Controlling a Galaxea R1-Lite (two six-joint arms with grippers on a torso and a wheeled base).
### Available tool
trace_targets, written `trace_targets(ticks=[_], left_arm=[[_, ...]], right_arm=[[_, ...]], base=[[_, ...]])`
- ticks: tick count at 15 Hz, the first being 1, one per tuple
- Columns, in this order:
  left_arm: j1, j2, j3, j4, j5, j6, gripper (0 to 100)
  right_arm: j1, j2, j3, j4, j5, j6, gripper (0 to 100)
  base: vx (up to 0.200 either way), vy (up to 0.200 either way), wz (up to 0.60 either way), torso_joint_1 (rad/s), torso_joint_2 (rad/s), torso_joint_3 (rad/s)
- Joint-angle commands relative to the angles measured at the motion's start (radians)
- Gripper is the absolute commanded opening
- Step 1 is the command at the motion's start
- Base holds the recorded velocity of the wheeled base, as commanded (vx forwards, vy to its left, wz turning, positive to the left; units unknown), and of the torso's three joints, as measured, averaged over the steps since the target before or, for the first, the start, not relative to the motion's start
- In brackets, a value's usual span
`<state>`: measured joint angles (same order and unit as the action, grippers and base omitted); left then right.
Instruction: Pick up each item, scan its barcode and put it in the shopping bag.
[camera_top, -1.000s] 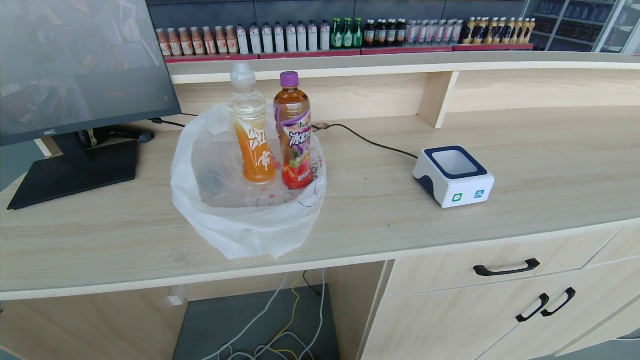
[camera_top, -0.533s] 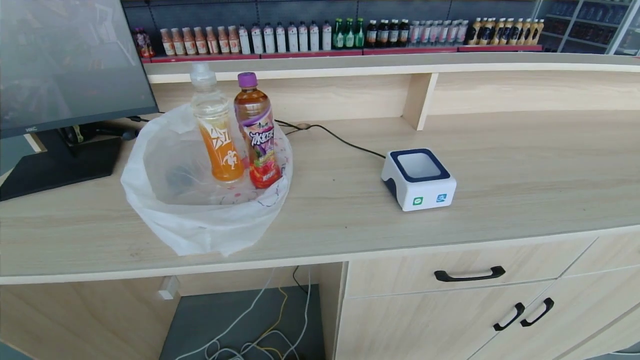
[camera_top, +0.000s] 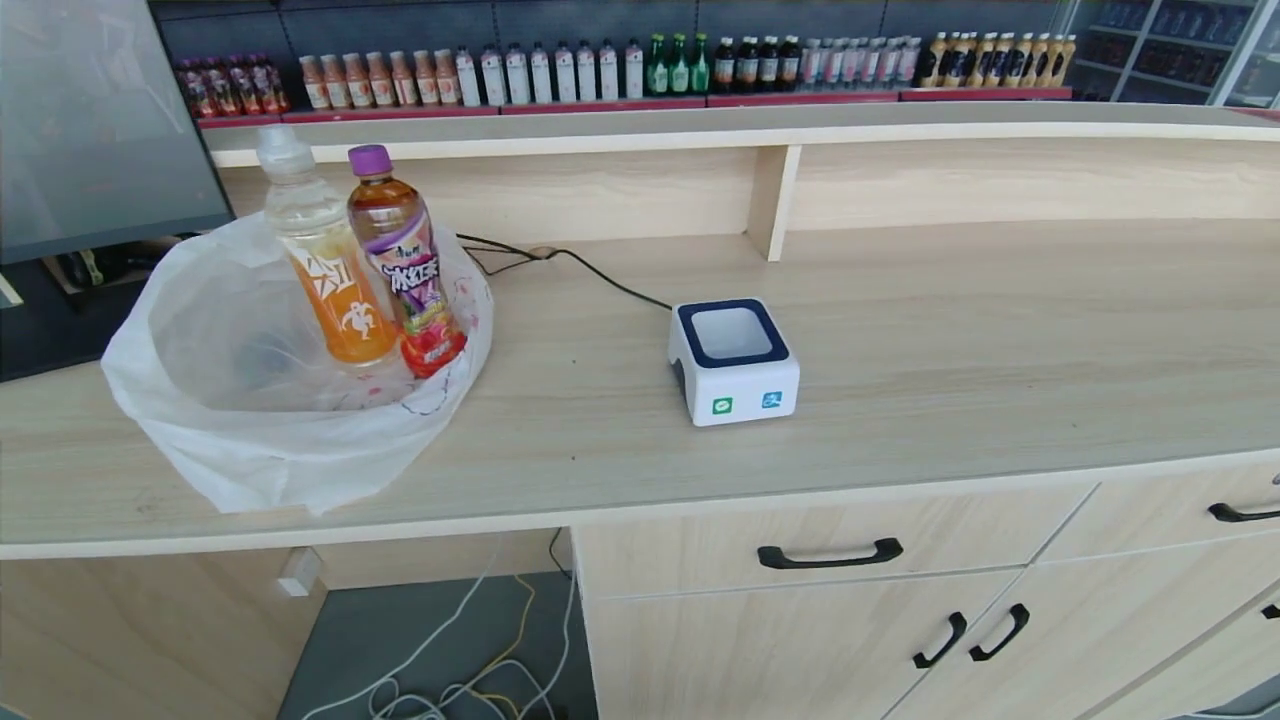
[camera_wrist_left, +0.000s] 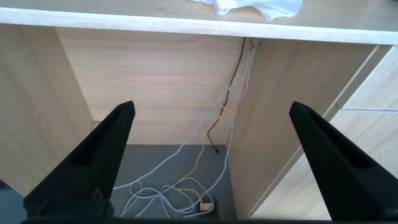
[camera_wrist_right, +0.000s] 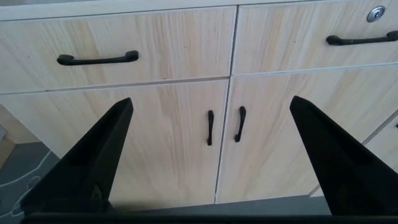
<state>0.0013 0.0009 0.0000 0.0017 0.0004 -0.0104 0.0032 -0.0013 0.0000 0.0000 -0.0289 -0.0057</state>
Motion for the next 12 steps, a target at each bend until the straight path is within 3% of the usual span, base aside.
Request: trace_targets(ticks=[1,3,12], left_arm=[[0.0,0.001,0.0,0.0,0.0,0.0,100],[0.0,0.001,0.0,0.0,0.001,0.003,100],[0.0,0.001,0.0,0.0,0.001,0.001,100]], right_arm=[[0.0,0.001,0.0,0.0,0.0,0.0,100],[0.0,0.001,0.0,0.0,0.0,0.0,100],[0.0,0.001,0.0,0.0,0.0,-0.005,100]], base=[[0.0,-0.2,0.0,0.002,0.0,0.002],[0.0,-0.2,0.0,0.002,0.0,0.002],[0.0,0.0,0.0,0.0,0.0,0.0]])
